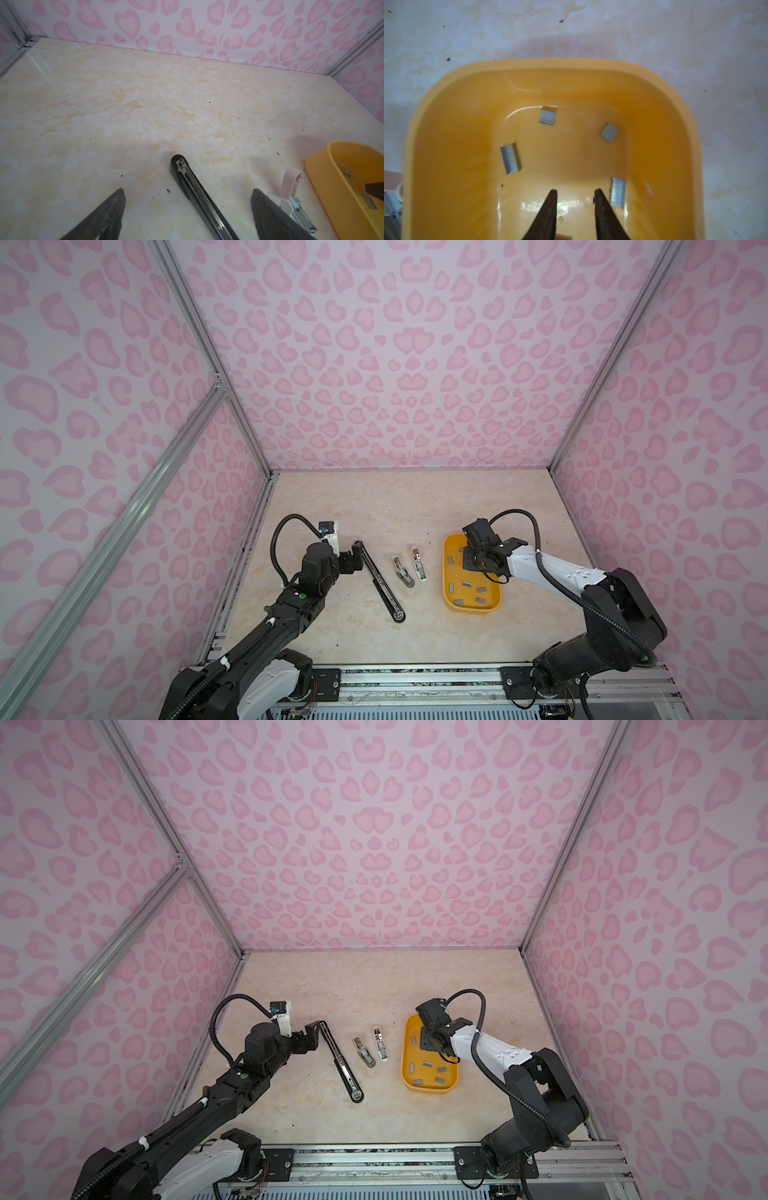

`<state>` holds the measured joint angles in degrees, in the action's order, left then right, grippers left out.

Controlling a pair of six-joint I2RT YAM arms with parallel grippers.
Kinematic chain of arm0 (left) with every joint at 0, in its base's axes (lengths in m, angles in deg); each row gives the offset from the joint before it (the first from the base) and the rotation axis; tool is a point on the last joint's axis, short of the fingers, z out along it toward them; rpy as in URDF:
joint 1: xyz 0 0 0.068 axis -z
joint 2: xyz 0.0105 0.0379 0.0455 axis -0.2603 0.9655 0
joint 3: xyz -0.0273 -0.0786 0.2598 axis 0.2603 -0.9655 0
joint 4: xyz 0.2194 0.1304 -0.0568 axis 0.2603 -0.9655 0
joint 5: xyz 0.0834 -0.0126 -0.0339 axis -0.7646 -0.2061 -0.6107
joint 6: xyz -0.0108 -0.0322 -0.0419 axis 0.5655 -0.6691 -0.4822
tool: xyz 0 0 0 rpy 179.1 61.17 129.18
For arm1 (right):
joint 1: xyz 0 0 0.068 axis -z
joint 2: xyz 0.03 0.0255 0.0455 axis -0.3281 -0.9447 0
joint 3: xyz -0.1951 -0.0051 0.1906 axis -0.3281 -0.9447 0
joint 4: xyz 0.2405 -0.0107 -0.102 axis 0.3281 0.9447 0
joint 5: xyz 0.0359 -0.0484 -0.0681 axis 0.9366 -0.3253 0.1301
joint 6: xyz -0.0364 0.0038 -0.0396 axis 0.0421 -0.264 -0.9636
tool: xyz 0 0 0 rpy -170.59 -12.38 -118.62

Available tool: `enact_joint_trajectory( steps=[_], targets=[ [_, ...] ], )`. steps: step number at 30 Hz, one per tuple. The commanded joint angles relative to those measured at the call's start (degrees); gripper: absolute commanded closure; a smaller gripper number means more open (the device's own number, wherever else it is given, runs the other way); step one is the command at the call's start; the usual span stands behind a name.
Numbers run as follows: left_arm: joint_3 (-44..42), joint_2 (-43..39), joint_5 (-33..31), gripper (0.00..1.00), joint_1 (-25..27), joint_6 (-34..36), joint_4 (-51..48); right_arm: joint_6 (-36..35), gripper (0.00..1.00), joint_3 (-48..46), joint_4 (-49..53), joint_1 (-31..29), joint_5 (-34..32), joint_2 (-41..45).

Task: Load the staples into the stapler
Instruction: 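Lower the right gripper into the yellow tray while the left arm reaches forward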

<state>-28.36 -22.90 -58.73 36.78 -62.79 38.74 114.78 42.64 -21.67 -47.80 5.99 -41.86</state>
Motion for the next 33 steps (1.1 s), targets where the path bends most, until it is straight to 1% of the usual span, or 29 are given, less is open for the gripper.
enact_joint_trajectory(
  steps=[1,7,11,15,18,21,23,26,29,33],
  targets=[
    [0.01,0.41,0.66,0.05,-0.10,1.49,5.08,-0.76,0.64,1.05,-1.51,-0.23,1.40,-0.94],
    [2.11,3.30,1.33,0.04,-0.17,3.45,7.42,-2.27,0.62,1.66,-3.79,0.66,1.52,-4.09],
    [3.59,6.62,2.76,0.05,-0.25,4.66,10.91,-3.19,0.66,2.78,-5.53,0.95,0.61,-6.60],
    [5.91,12.20,2.48,0.07,-0.29,7.29,14.63,-3.60,0.68,2.59,-6.16,1.03,-3.14,-6.86],
    [7.52,17.26,2.90,0.08,-0.90,8.33,18.81,-3.14,0.68,1.55,-6.46,1.10,-4.61,-5.88],
    [8.91,22.57,3.83,0.10,-1.26,10.42,24.61,-2.75,0.66,-0.41,-7.03,1.01,-4.42,-4.46],
    [10.19,26.28,3.02,0.12,-1.47,11.57,28.03,-2.31,0.66,-0.87,-5.91,0.96,-4.34,-3.66],
    [12.45,30.25,3.56,0.13,-2.38,11.20,32.09,-1.56,0.66,-0.49,-2.61,0.86,-4.05,-1.57],
    [15.42,31.11,3.34,0.13,-3.31,9.67,31.20,-0.79,0.63,-0.07,1.28,-0.49,-3.18,1.46],
    [17.68,30.77,1.40,0.13,-3.67,9.99,29.15,1.46,0.63,-0.51,6.61,-3.14,-2.17,3.28]
  ],
)
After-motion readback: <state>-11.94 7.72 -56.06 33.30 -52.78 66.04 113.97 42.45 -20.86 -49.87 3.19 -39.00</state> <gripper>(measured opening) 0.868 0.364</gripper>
